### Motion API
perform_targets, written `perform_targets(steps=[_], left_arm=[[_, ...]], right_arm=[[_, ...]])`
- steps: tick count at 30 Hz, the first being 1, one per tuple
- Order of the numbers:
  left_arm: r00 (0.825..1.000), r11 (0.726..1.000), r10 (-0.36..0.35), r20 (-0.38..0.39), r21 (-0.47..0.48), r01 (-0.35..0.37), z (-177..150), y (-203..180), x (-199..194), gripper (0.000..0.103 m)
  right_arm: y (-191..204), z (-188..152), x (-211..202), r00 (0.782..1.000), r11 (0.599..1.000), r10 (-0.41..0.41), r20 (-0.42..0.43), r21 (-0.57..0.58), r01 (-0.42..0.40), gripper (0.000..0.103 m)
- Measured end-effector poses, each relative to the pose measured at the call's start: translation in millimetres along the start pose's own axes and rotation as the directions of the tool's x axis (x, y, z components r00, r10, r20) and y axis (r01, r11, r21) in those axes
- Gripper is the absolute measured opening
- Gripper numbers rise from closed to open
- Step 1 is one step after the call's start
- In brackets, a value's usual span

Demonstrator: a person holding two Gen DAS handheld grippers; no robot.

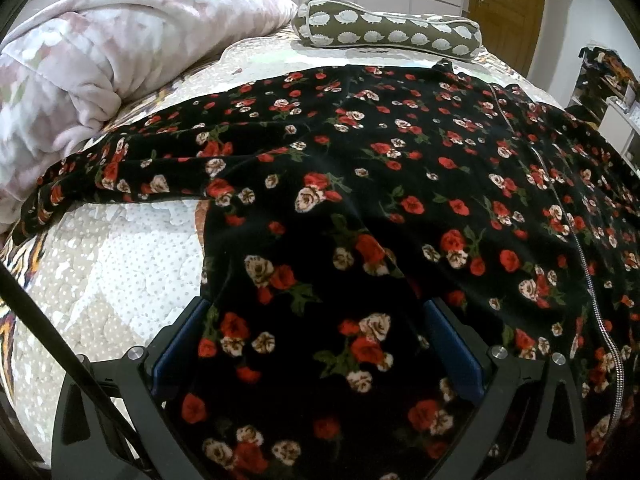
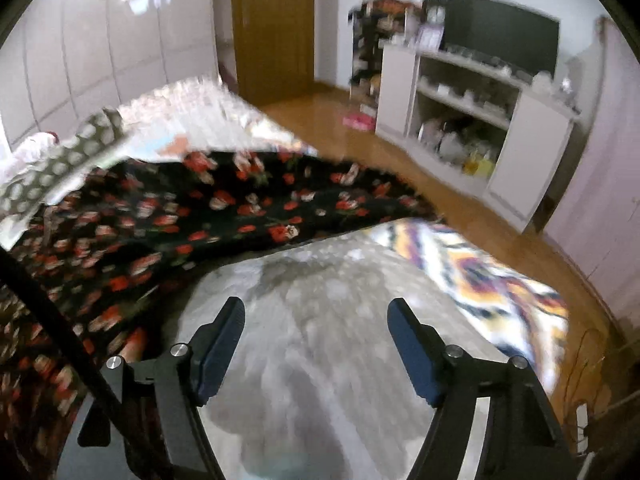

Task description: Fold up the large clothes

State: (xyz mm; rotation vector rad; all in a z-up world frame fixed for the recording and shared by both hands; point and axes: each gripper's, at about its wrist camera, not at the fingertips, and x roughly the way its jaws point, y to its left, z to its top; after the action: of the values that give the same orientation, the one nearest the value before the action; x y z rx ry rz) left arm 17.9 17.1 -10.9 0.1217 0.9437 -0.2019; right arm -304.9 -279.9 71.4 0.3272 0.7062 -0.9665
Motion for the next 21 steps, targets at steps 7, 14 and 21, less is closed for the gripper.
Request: perform_targets(steps=[7, 14, 21], left_arm=[[1.000, 1.000, -0.002, -0.002, -0.001, 0.002, 0.8, 1.4, -1.3, 0.103], [0.999, 0.999, -0.028, 0.017, -0.015, 0.028, -16.7, 3.3, -47.4, 0.085], [0.993, 0.999, -0.044, 0.107, 0.003, 0.044, -55.8, -15.9, -121.1, 0.085]], right_arm=[[27.0, -27.0, -64.4, 0.995, 0.993, 0.096, -0.006, -0.064, -0.097, 0.078], [71.2, -41.6, -86.8, 0.974, 0.961, 0.223, -0.028, -0.159, -0.225, 0.078], [98.7, -46.7, -90.5, 0.943, 0.919, 0.330, -0.030, -0.217, -0.329, 0.078]])
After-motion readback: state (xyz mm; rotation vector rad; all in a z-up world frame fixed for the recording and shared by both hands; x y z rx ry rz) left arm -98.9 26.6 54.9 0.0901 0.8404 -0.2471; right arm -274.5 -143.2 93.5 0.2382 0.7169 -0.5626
